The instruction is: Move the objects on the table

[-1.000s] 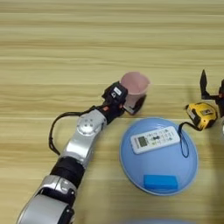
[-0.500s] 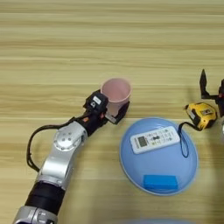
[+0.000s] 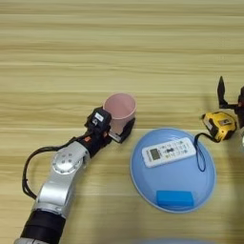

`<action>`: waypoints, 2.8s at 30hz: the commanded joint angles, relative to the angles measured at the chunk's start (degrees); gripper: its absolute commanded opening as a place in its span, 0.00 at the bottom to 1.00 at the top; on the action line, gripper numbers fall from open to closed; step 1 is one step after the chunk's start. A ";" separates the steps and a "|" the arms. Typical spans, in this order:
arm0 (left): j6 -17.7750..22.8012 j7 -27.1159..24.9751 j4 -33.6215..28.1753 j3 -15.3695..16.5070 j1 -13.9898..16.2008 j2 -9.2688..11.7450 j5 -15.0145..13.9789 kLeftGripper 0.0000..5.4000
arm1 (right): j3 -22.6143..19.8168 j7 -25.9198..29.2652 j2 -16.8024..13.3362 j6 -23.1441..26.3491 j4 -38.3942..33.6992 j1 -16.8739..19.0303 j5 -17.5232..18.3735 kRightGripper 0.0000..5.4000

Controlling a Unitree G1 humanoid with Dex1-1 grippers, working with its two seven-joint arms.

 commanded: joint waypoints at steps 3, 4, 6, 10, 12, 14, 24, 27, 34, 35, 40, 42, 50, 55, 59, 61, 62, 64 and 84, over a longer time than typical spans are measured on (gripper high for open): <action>-0.22 0.47 1.18 0.02 -0.25 0.26 0.38 0.80 | 0.14 -0.01 -0.12 -0.50 0.93 -0.97 -0.33 1.00; -0.30 0.52 1.33 0.04 -0.30 0.23 0.37 0.80 | 0.15 -0.02 -0.11 -0.54 1.06 -1.03 -0.34 1.00; -0.40 0.67 1.55 0.08 -0.37 0.19 0.40 0.80 | 0.18 -0.06 -0.09 -0.59 1.27 -1.15 -0.37 1.00; -0.53 0.92 2.07 0.15 -0.44 0.15 0.42 0.91 | 0.23 -0.10 -0.03 -0.65 1.51 -1.29 -0.40 1.00; -0.55 0.96 2.28 0.14 -0.50 0.16 0.42 0.95 | 0.24 -0.12 -0.01 -0.67 1.60 -1.35 -0.42 1.00; -0.56 0.93 2.40 0.08 -0.55 0.18 0.39 0.98 | 0.24 -0.12 -0.02 -0.69 1.67 -1.38 -0.42 1.00; -0.77 1.12 2.94 -0.06 -0.56 0.03 0.51 1.00 | 0.23 -0.07 -0.11 -0.85 1.99 -1.49 -0.40 1.00; -0.79 1.14 2.94 -0.10 -0.45 0.02 0.50 1.00 | 0.22 -0.05 -0.15 -0.92 2.12 -1.53 -0.41 1.00; -0.48 1.05 1.70 -0.20 0.42 0.35 0.50 1.00 | 0.24 -0.05 -0.19 -1.06 2.24 -1.59 -0.45 1.00; -0.30 0.97 1.08 -0.19 0.77 0.48 0.41 1.00 | 0.26 -0.06 -0.18 -1.06 2.23 -1.60 -0.47 1.00; 0.56 0.42 -1.83 0.34 2.50 1.30 -0.33 1.00 | 0.35 -0.14 -0.11 -1.12 2.20 -1.64 -0.64 1.00; 0.87 0.20 -2.75 0.64 3.08 1.76 -0.60 1.00 | 0.36 -0.15 -0.09 -1.15 2.20 -1.65 -0.70 1.00; 1.74 -0.56 -6.30 1.15 5.03 3.32 -1.55 1.00 | 0.26 -0.14 -0.14 -1.27 2.62 -1.88 -0.81 1.00; 2.04 -1.47 -9.33 1.30 6.37 4.42 -2.17 1.00 | 0.23 -0.10 -0.20 -1.37 2.94 -2.03 -0.82 1.00; 2.88 -2.67 -12.86 1.44 7.01 5.57 -3.14 1.00 | 0.23 -0.11 -0.23 -1.50 3.24 -2.15 -0.85 1.00; 3.35 -3.41 -14.68 1.33 7.21 6.47 -3.49 1.00 | 0.21 -0.11 -0.24 -1.58 3.44 -2.23 -0.84 1.00; 3.69 -3.87 -15.80 1.43 7.30 6.89 -4.02 1.00 | 0.21 -0.15 -0.24 -1.62 3.56 -2.28 -0.85 1.00; 4.35 -4.64 -17.76 1.82 7.36 7.34 -5.40 1.00 | 0.22 -0.19 -0.24 -1.70 3.71 -2.35 -0.87 1.00; -4.22 3.75 -11.74 10.26 -3.97 0.05 -9.95 1.00 | 0.24 -0.26 -0.23 -2.09 3.73 -2.31 -0.92 1.00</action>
